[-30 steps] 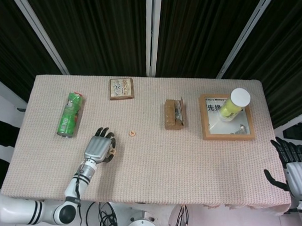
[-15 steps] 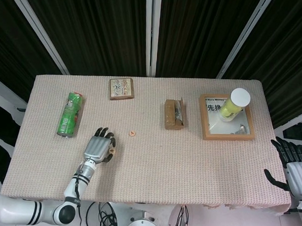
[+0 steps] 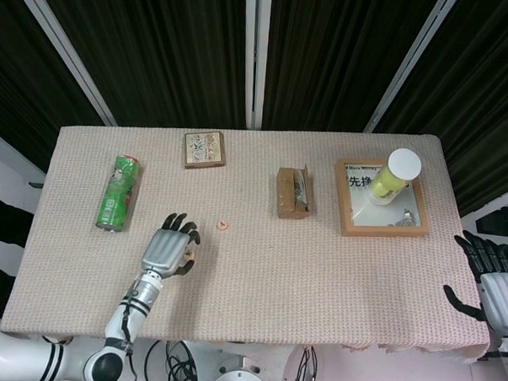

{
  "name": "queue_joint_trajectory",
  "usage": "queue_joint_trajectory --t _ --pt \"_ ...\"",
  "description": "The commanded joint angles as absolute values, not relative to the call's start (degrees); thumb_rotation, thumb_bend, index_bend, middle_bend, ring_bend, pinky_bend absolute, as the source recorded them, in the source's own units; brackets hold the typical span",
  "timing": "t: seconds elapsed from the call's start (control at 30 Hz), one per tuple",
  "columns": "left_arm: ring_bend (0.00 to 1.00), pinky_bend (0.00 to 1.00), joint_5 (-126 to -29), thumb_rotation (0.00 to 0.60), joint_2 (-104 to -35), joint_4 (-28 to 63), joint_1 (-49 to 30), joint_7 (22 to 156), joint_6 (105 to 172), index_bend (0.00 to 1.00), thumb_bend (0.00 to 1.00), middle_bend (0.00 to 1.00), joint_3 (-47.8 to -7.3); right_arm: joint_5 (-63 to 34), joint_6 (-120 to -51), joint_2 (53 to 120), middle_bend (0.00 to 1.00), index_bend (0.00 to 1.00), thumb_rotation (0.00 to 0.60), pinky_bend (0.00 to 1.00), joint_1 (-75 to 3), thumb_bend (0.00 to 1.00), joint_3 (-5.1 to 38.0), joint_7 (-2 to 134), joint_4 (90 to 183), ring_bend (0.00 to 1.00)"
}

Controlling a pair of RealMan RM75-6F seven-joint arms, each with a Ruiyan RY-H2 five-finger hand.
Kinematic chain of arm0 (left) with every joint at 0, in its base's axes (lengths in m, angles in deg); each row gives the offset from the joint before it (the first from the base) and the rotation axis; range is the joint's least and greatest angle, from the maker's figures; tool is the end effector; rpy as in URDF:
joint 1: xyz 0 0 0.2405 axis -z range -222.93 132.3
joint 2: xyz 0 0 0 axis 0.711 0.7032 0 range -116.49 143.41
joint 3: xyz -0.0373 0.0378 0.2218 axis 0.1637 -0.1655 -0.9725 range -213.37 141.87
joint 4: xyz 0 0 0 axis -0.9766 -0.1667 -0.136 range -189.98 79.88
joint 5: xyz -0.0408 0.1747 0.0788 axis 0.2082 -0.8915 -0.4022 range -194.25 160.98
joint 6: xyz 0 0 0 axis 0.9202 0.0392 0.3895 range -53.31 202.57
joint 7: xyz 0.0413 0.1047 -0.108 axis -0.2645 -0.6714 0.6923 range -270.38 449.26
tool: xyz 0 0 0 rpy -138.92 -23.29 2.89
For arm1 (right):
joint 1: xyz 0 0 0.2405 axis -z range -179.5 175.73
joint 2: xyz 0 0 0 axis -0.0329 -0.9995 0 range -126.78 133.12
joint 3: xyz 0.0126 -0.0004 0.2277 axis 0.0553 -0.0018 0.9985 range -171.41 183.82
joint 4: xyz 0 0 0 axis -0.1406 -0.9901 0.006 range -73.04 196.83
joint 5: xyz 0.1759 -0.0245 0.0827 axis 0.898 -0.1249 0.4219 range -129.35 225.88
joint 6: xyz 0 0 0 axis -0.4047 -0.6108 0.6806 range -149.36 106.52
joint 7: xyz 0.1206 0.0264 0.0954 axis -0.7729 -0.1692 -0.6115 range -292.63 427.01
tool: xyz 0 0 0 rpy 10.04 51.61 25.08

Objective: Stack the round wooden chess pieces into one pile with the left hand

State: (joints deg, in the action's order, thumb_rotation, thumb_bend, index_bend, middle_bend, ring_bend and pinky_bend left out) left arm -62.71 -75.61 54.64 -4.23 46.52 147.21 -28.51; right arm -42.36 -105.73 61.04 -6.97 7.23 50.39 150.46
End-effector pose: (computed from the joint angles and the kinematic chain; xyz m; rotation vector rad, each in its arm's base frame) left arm -0.0947 0.2678 -0.0032 -1.7900 -1.0680 -0.8072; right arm -0.2917 -0.1856 0.1871 1.4280 -1.0023 0.9992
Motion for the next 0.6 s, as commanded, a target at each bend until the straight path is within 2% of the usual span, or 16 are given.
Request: queue_joint_trajectory --t 0.03,0.13,0.3,0.6 --pt "0.00 0.00 -62.7 0.600 -75.0 56.0 -3.3 45.5 148.0 0.37 0.30 0.18 -26.6 -42.3 -105.5 61.1 0.00 0.00 0.600 0.00 -7.0 0.28 7.2 50.6 150.5 0.00" --pt "0.00 0.00 -59.9 0.600 -75.6 56.0 -1.7 44.4 147.7 0.37 0.30 0.18 -24.3 -42.4 -105.5 61.1 0.00 0.00 0.600 0.00 -7.1 0.28 7.1 50.8 150.7 0.00" --pt "0.00 0.00 -50.2 0.600 -77.3 53.5 2.5 41.7 145.5 0.37 0.30 0.18 -19.6 -42.5 -105.6 61.0 0.00 0.00 0.600 0.00 -7.0 0.28 7.1 50.6 150.6 0.00" --pt "0.00 0.00 -44.9 0.600 -81.8 44.8 7.7 39.8 144.8 0.37 0.30 0.18 -17.1 -42.5 -105.7 60.8 0.00 0.00 0.600 0.00 -7.0 0.28 7.1 49.1 150.1 0.00"
